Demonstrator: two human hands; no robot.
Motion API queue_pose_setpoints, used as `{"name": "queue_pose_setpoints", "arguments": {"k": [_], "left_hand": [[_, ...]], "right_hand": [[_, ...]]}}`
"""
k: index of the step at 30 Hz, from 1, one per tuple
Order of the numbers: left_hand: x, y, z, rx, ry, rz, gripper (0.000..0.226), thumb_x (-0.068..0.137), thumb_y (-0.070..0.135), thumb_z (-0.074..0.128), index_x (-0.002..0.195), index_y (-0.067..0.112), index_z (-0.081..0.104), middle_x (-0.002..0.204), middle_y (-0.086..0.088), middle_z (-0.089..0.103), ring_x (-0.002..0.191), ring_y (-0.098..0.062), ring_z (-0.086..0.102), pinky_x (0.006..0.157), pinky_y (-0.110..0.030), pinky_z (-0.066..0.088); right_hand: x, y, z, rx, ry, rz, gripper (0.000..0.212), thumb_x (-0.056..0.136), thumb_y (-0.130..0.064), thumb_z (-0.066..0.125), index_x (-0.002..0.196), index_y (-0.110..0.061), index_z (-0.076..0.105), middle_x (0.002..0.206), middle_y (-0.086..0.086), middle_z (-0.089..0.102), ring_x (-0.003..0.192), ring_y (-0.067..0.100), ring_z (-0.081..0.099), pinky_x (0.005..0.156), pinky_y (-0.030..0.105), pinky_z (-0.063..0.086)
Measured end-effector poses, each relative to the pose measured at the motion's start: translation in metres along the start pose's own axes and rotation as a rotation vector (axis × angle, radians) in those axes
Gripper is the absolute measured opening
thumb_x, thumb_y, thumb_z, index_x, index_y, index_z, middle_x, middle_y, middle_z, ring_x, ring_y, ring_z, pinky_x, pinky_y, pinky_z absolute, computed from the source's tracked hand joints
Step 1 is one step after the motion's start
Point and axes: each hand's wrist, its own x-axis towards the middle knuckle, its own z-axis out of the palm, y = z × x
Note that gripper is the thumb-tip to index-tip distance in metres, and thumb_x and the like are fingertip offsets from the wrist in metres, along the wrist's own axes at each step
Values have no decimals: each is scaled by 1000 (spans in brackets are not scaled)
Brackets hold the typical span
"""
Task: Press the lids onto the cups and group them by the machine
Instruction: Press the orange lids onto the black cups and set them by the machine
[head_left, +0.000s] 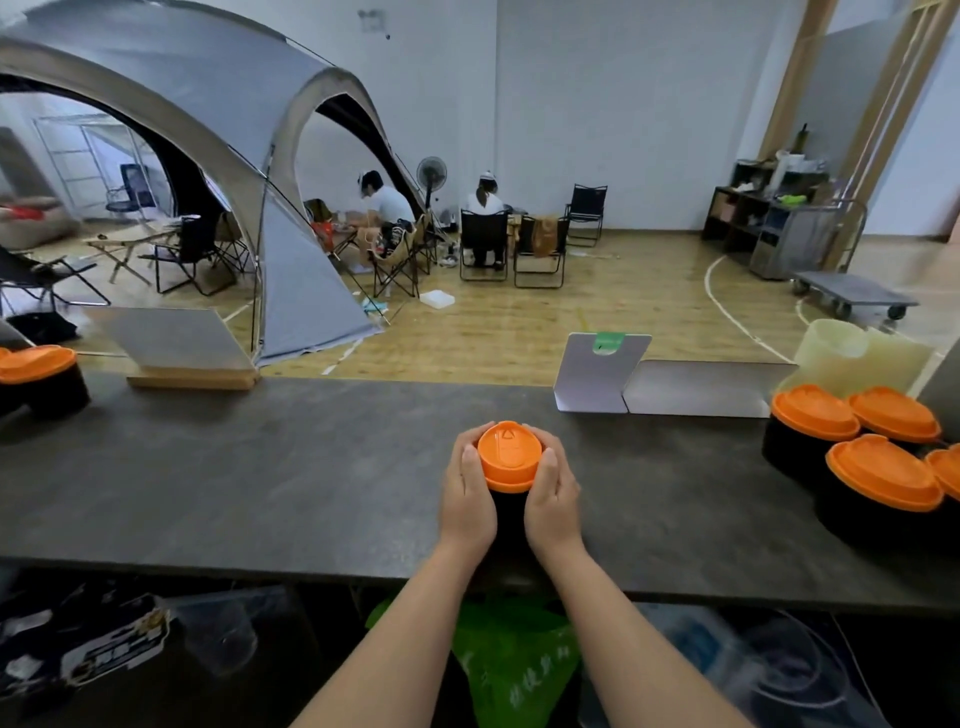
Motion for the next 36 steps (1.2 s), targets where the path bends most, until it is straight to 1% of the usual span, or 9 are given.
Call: {"name": "queue_pose_setpoints", "arguments": {"k": [3, 8, 12, 16, 18, 20, 22, 26, 36], "left_hand": [[1, -5, 2, -27, 16, 13, 36, 99, 41, 24, 117, 34, 55, 115, 15, 61, 103, 5, 59, 86, -13, 48], [1, -6, 1, 16, 0, 35, 35, 99, 43, 23, 115, 38, 53, 115, 18, 60, 104, 8, 57, 87, -12, 47], [0, 2, -3, 151, 102, 69, 27, 105, 36, 30, 104, 37, 56, 107, 14, 59, 100, 1, 57, 84, -15, 45], [-4, 18, 0, 217, 164, 61, 28, 105, 32, 37, 94, 31, 63, 91, 16, 63, 88, -1, 59, 69, -10, 40], [-8, 19, 4, 160, 119, 11, 31, 105, 37, 35, 103, 30, 65, 92, 18, 65, 87, 3, 60, 67, -7, 43], [-10, 17, 5, 111, 77, 23, 32, 103, 45, 37, 112, 29, 64, 101, 15, 66, 91, 1, 62, 71, -7, 46], [-10, 12, 5, 47, 34, 23, 34, 95, 51, 38, 114, 32, 61, 108, 11, 65, 96, -5, 63, 76, -17, 52], [-9, 6, 5, -25, 14, 32, 30, 93, 44, 38, 111, 34, 59, 106, 11, 65, 94, -8, 65, 72, -24, 55], [-4, -2, 9, -38, 33, 87, 23, 94, 37, 38, 107, 35, 58, 102, 23, 63, 94, -4, 64, 70, -28, 58]], "right_hand": [[2, 4, 0, 10, -2, -26, 39, 95, -44, 20, 121, -37, 48, 113, -23, 54, 102, -9, 54, 79, -1, 39], [3, 7, 2, 42, -24, -30, 41, 96, -43, 21, 125, -34, 48, 120, -13, 55, 107, -4, 55, 85, 6, 42], [-3, 1, -2, 89, 0, -18, 37, 96, -41, 24, 122, -34, 50, 115, -22, 55, 104, -11, 54, 84, 2, 40], [-7, -5, -8, 166, 103, 14, 26, 89, -42, 31, 104, -33, 50, 102, -10, 60, 94, 10, 60, 75, 19, 45], [-4, -4, -10, 150, 64, 37, 28, 87, -42, 33, 110, -33, 47, 103, -2, 58, 94, 19, 59, 74, 22, 46], [-2, -6, -11, 120, -24, -3, 40, 87, -34, 38, 126, -39, 45, 117, -1, 56, 105, 15, 57, 85, 26, 49], [-1, -6, -12, 105, -90, -50, 45, 85, -27, 40, 127, -39, 51, 124, -6, 56, 111, 12, 57, 90, 28, 50], [-1, -8, -11, 184, -83, -68, 36, 81, -28, 44, 114, -33, 58, 110, -7, 62, 99, 13, 61, 76, 24, 54], [-1, -6, -2, 145, -12, -94, 39, 79, -48, 37, 112, -37, 55, 107, -15, 60, 98, 1, 59, 71, 15, 52]]}}
